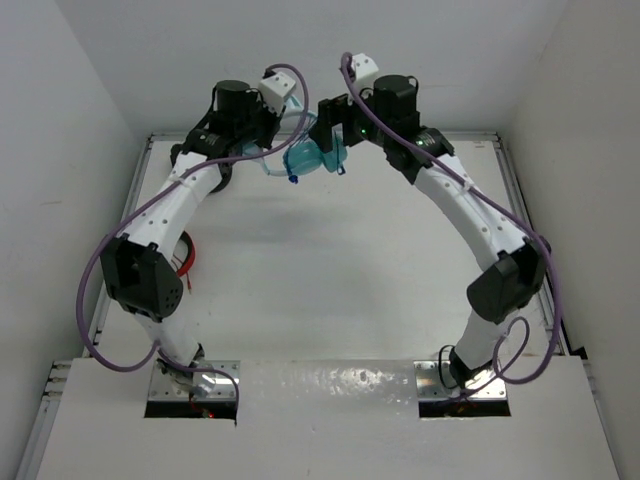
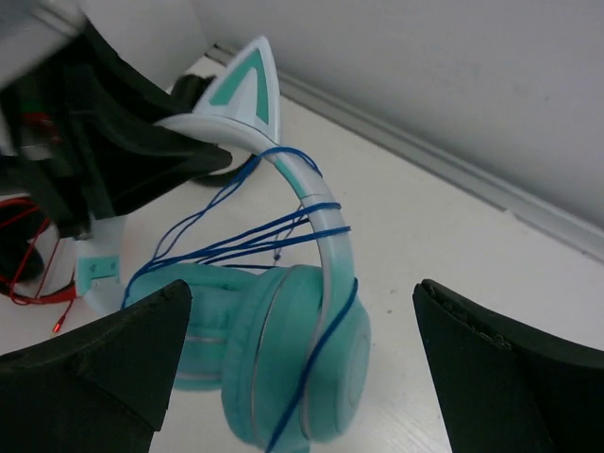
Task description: Wrap the headphones
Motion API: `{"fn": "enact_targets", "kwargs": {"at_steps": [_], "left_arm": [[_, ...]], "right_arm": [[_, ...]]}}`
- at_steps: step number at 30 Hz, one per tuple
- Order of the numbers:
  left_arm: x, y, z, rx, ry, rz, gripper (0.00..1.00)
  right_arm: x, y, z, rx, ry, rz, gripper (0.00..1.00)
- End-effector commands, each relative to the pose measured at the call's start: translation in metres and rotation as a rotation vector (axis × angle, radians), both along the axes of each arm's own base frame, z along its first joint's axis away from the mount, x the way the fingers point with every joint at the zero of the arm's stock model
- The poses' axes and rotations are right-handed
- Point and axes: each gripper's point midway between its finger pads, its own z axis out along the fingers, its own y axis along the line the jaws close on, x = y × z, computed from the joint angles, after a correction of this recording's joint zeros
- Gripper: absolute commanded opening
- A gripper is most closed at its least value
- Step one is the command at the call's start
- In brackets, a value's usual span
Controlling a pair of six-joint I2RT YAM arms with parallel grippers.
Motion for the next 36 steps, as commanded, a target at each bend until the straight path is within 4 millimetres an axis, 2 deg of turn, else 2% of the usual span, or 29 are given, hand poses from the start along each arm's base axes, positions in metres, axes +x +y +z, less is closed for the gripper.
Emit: {"fn": "enact_targets", "kwargs": {"at_steps": [1, 4, 5, 7, 10, 12, 14, 15, 18, 21, 23, 24, 26, 27, 30, 32, 36], "left_arm": [[0.007, -0.012, 0.045, -0.055, -0.14, 0.003, 0.0], [0.005, -0.015, 0.051, -0.068, -0.142, -0.002, 0.0], [0.005, -0.016, 0.052, -0.071, -0.142, -0.007, 0.0], [0.003, -0.016, 0.052, -0.071, -0.137, -0.013, 0.0], [0.0, -0.02, 0.051, -0.079, -0.127, -0.033, 0.0], [-0.001, -0.023, 0.053, -0.091, -0.124, -0.043, 0.0], [-0.002, -0.026, 0.05, -0.103, -0.111, -0.046, 0.0], [-0.002, -0.025, 0.05, -0.104, -0.111, -0.045, 0.0], [-0.005, -0.027, 0.042, -0.112, -0.082, -0.05, 0.0], [-0.013, -0.041, 0.028, -0.106, -0.049, -0.111, 0.0], [-0.015, -0.047, 0.02, -0.103, -0.036, -0.131, 0.0], [-0.016, -0.05, 0.013, -0.104, -0.021, -0.139, 0.05], [-0.019, -0.056, 0.011, -0.119, -0.012, -0.16, 0.1], [-0.019, -0.058, 0.008, -0.126, -0.001, -0.164, 0.16], [-0.019, -0.06, 0.007, -0.146, 0.012, -0.164, 0.25], [-0.02, -0.061, 0.004, -0.158, 0.025, -0.164, 0.29], [-0.024, -0.066, 0.0, -0.182, 0.054, -0.18, 0.43]], "right_arm": [[0.009, 0.011, -0.02, 0.014, 0.073, -0.026, 0.99], [0.018, 0.011, -0.041, 0.016, 0.135, -0.098, 0.9], [0.02, 0.008, -0.049, 0.005, 0.151, -0.119, 0.83], [0.021, 0.006, -0.06, 0.007, 0.178, -0.139, 0.8], [0.021, 0.011, -0.08, 0.012, 0.225, -0.134, 0.64], [0.019, 0.015, -0.087, 0.02, 0.247, -0.119, 0.33], [0.018, 0.015, -0.096, 0.023, 0.282, -0.128, 0.14], [0.017, 0.013, -0.098, 0.02, 0.288, -0.137, 0.0], [0.014, 0.007, -0.105, 0.008, 0.32, -0.163, 0.0], [0.01, -0.008, -0.117, 0.044, 0.361, -0.219, 0.0], [0.006, -0.017, -0.111, 0.087, 0.359, -0.244, 0.0], [0.005, -0.024, -0.119, 0.085, 0.373, -0.254, 0.0], [0.002, -0.028, -0.114, 0.09, 0.357, -0.257, 0.0], [-0.002, -0.031, -0.112, 0.088, 0.348, -0.255, 0.0], [-0.008, -0.037, -0.105, 0.109, 0.326, -0.261, 0.0], [-0.01, -0.04, -0.099, 0.15, 0.322, -0.273, 0.0], [-0.007, -0.049, -0.093, 0.194, 0.29, -0.295, 0.0]]}}
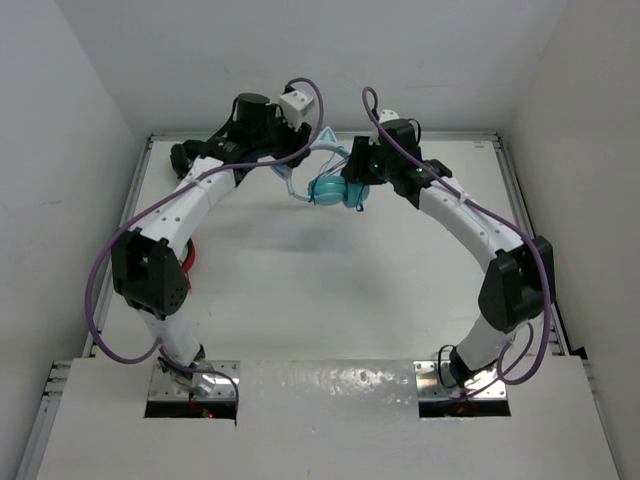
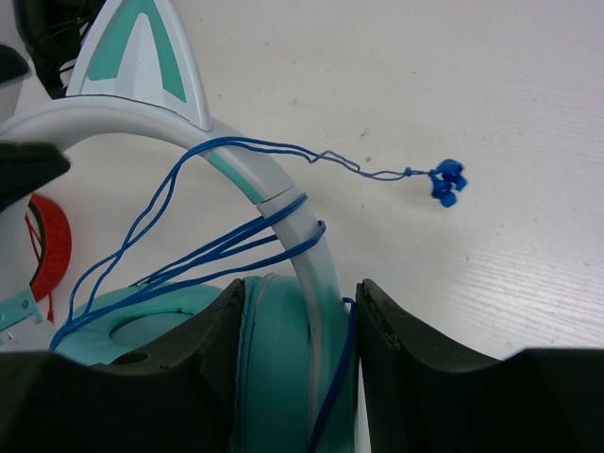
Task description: Wrap the headphones
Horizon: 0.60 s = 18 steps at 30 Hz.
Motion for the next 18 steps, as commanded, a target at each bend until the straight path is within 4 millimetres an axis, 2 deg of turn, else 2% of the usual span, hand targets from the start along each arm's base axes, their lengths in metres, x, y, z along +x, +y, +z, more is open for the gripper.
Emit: {"fn": "enact_targets", "kwargs": {"at_steps": [1, 2, 4, 5, 6, 7, 8, 10, 12, 13, 15, 16, 18], "left_arm": [[-0.001, -0.01, 0.04, -0.092, -0.087, -0.023, 0.46], [-0.001, -0.01, 0.04, -0.095, -0.086, -0.02, 0.61], [0.001, -0.006, 0.04, -0.092, -0.08, 0.005, 0.7], [0.002, -0.004, 0.047, -0.098, -0.087, 0.022, 0.83], [0.005, 0.0, 0.049, -0.092, -0.092, 0.042, 0.85], [0.004, 0.003, 0.052, -0.089, -0.09, 0.053, 0.88], [0.007, 0.009, 0.063, -0.098, -0.104, 0.075, 0.94], [0.011, 0.023, 0.072, -0.104, -0.115, 0.133, 1.0], [0.019, 0.046, 0.079, -0.105, -0.133, 0.21, 1.0], [0.023, 0.059, 0.08, -0.109, -0.134, 0.249, 1.0], [0.028, 0.077, 0.079, -0.094, -0.138, 0.313, 1.0], [0.029, 0.086, 0.08, -0.088, -0.143, 0.339, 1.0], [0.028, 0.095, 0.073, -0.063, -0.137, 0.363, 1.0]], "right_arm": [[0.011, -0.006, 0.051, 0.101, -0.131, -0.054, 0.0], [0.014, -0.007, 0.051, 0.102, -0.133, -0.059, 0.0], [0.022, -0.008, 0.042, 0.096, -0.118, -0.067, 0.0], [0.029, -0.01, 0.048, 0.106, -0.123, -0.07, 0.0], [0.033, -0.01, 0.049, 0.108, -0.121, -0.069, 0.0], [0.041, -0.008, 0.038, 0.1, -0.098, -0.07, 0.0], [0.048, -0.005, 0.05, 0.107, -0.121, -0.066, 0.0], [0.061, 0.002, 0.053, 0.121, -0.126, -0.058, 0.0], [0.071, 0.009, 0.054, 0.14, -0.127, -0.052, 0.0], [0.082, 0.011, 0.048, 0.15, -0.118, -0.063, 0.0], [0.098, 0.009, 0.042, 0.179, -0.116, -0.106, 0.0], [0.111, 0.002, 0.03, 0.178, -0.106, -0.139, 0.0], [0.127, -0.007, 0.022, 0.183, -0.114, -0.187, 0.0]]}}
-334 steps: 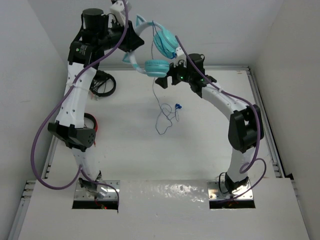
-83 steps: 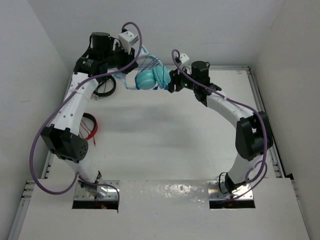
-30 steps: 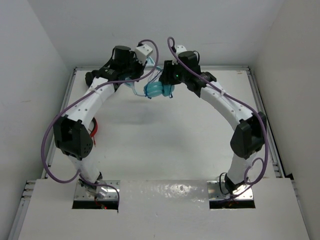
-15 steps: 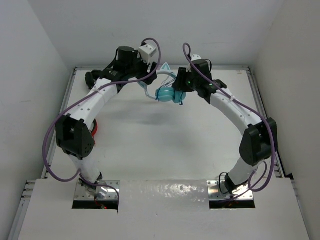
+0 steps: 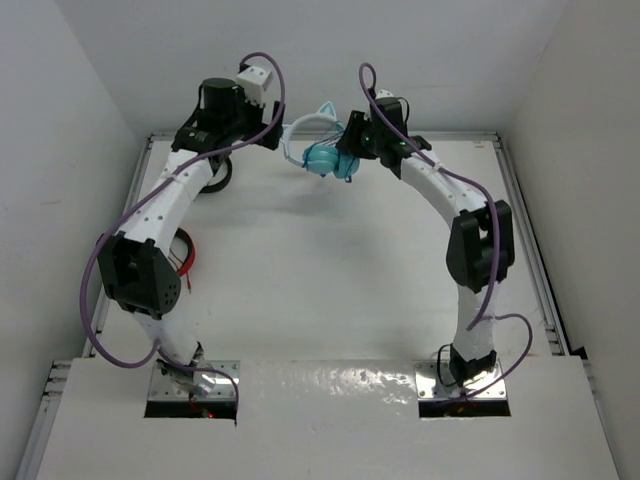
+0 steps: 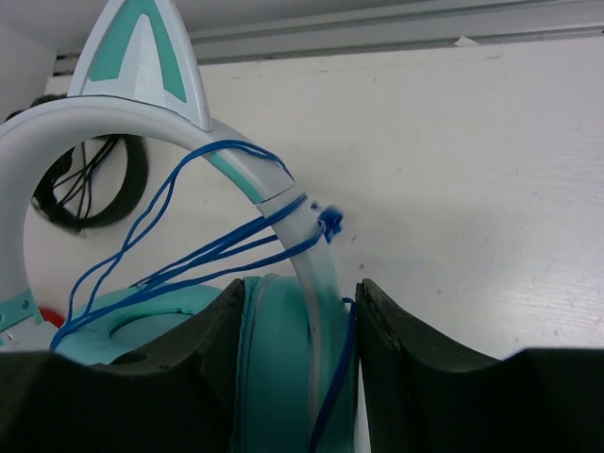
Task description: Wrap the headphones
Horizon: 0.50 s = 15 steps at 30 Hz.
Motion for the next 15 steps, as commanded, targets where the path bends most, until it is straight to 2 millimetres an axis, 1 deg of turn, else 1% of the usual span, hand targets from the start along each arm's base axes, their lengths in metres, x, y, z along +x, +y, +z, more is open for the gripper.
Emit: {"fn": "enact_targets", "kwargs": {"at_steps": [1, 2, 3, 4, 5, 6, 7, 8, 9, 10, 11, 12, 14, 15], "left_arm": [[-0.005, 0.03, 0.041, 0.002, -0.094, 0.094, 1.0], [-0.005, 0.033, 0.039, 0.013, -0.091, 0.1, 1.0], [-0.007, 0.035, 0.035, 0.025, -0.083, 0.1, 1.0], [-0.008, 0.037, 0.033, 0.028, -0.077, 0.102, 1.0], [-0.008, 0.038, 0.032, 0.033, -0.075, 0.104, 1.0], [-0.009, 0.039, 0.03, 0.035, -0.07, 0.107, 1.0], [-0.009, 0.04, 0.03, 0.035, -0.069, 0.108, 1.0], [-0.009, 0.041, 0.028, 0.036, -0.063, 0.108, 1.0], [-0.009, 0.041, 0.028, 0.034, -0.063, 0.109, 1.0], [-0.009, 0.042, 0.024, 0.038, -0.054, 0.108, 1.0], [-0.009, 0.043, 0.022, 0.042, -0.051, 0.108, 1.0], [-0.009, 0.043, 0.021, 0.042, -0.049, 0.11, 1.0], [-0.008, 0.045, 0.018, 0.042, -0.043, 0.113, 1.0], [-0.007, 0.044, 0.015, 0.044, -0.037, 0.113, 1.0]], "right_arm": [[0.045, -0.016, 0.036, 0.111, -0.121, -0.11, 0.0], [0.055, -0.021, 0.018, 0.1, -0.1, -0.138, 0.0], [0.061, -0.026, 0.012, 0.104, -0.093, -0.159, 0.0], [0.07, -0.036, 0.009, 0.111, -0.091, -0.184, 0.0], [0.076, -0.041, -0.012, 0.104, -0.058, -0.203, 0.0], [0.083, -0.055, -0.018, 0.112, -0.044, -0.244, 0.0], [0.086, -0.062, -0.028, 0.111, -0.027, -0.264, 0.0], [0.089, -0.069, -0.044, 0.107, -0.004, -0.281, 0.0], [0.091, -0.077, -0.052, 0.109, 0.012, -0.307, 0.0], [0.094, -0.095, -0.062, 0.1, 0.025, -0.354, 0.0], [0.095, -0.105, -0.073, 0.095, 0.043, -0.382, 0.0], [0.098, -0.122, -0.079, 0.091, 0.05, -0.419, 0.0], [0.1, -0.143, -0.087, 0.077, 0.061, -0.476, 0.0], [0.103, -0.158, -0.093, 0.079, 0.071, -0.511, 0.0]]}}
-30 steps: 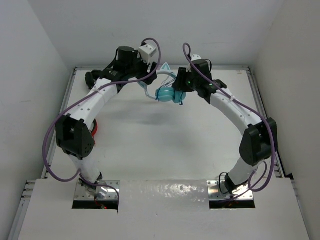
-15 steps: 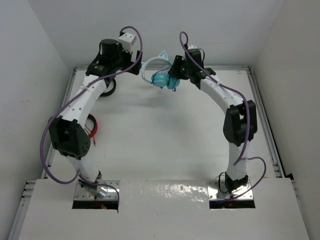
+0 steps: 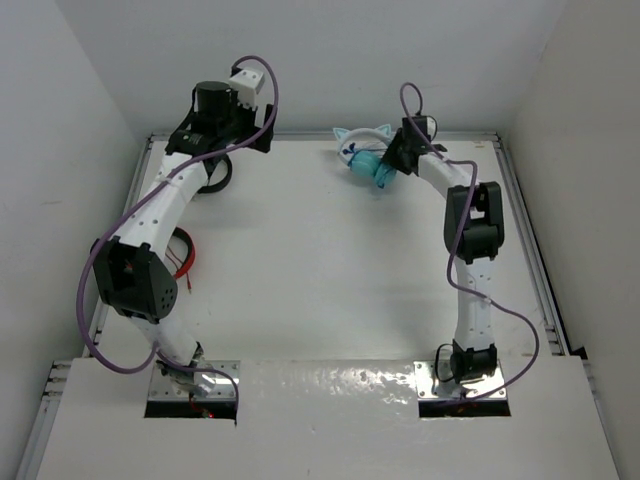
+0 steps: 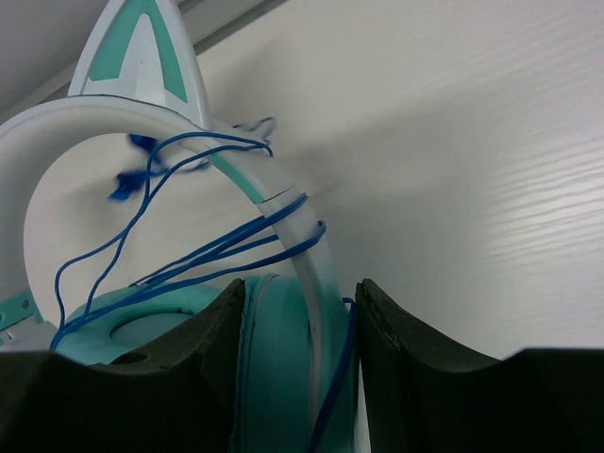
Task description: Wrap the headphones
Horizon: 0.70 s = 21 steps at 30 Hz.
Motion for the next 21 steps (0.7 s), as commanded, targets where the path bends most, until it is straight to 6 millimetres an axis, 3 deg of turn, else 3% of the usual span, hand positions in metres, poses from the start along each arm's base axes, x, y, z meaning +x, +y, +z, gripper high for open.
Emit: {"fn": "enact_targets", "kwargs": {"at_steps": [1, 3, 4, 5, 6, 7, 10, 11, 13, 14, 16, 18, 19, 20, 21], "left_arm": [[-0.004, 0.006, 0.016, 0.0, -0.041, 0.008, 1.0], [-0.002, 0.006, 0.012, 0.001, -0.033, 0.008, 1.0], [-0.001, 0.006, 0.009, 0.0, -0.028, 0.007, 1.0], [-0.001, 0.004, 0.008, -0.001, -0.025, 0.004, 1.0], [0.0, 0.005, 0.005, 0.0, -0.019, 0.005, 1.0], [0.001, 0.004, 0.004, -0.002, -0.017, 0.002, 1.0], [0.003, 0.003, -0.001, -0.006, -0.006, 0.005, 1.0], [0.002, 0.003, -0.002, -0.006, -0.001, 0.005, 1.0], [0.002, 0.003, -0.003, -0.006, 0.002, 0.004, 1.0], [0.001, 0.002, -0.004, -0.007, 0.009, 0.0, 1.0], [-0.001, 0.002, -0.007, -0.006, 0.021, -0.001, 1.0], [-0.004, 0.001, -0.007, -0.011, 0.03, -0.003, 1.0], [-0.007, 0.003, -0.006, -0.009, 0.038, -0.003, 1.0], [-0.009, 0.003, -0.005, -0.007, 0.04, -0.004, 1.0], [-0.011, 0.004, -0.006, -0.001, 0.045, -0.006, 1.0]], "right_arm": [[0.031, -0.036, 0.048, 0.039, -0.143, -0.134, 0.0], [0.037, -0.049, 0.041, 0.033, -0.137, -0.157, 0.0], [0.039, -0.049, 0.046, 0.032, -0.147, -0.157, 0.0], [0.042, -0.055, 0.035, 0.027, -0.13, -0.171, 0.0], [0.048, -0.059, 0.04, 0.028, -0.144, -0.185, 0.0], [0.048, -0.065, 0.028, 0.019, -0.125, -0.208, 0.0], [0.056, -0.074, 0.016, 0.03, -0.123, -0.254, 0.0], [0.058, -0.08, 0.014, 0.024, -0.125, -0.282, 0.07], [0.064, -0.086, 0.015, 0.02, -0.139, -0.306, 0.33], [0.068, -0.092, 0.021, 0.02, -0.154, -0.311, 0.65], [0.065, -0.099, 0.029, 0.017, -0.147, -0.321, 0.98], [0.055, -0.111, 0.045, -0.018, -0.131, -0.335, 0.99], [0.046, -0.116, 0.085, -0.036, -0.179, -0.347, 0.99], [0.027, -0.125, 0.076, -0.086, -0.137, -0.346, 0.99], [0.018, -0.129, 0.092, -0.108, -0.157, -0.347, 0.99]]}}
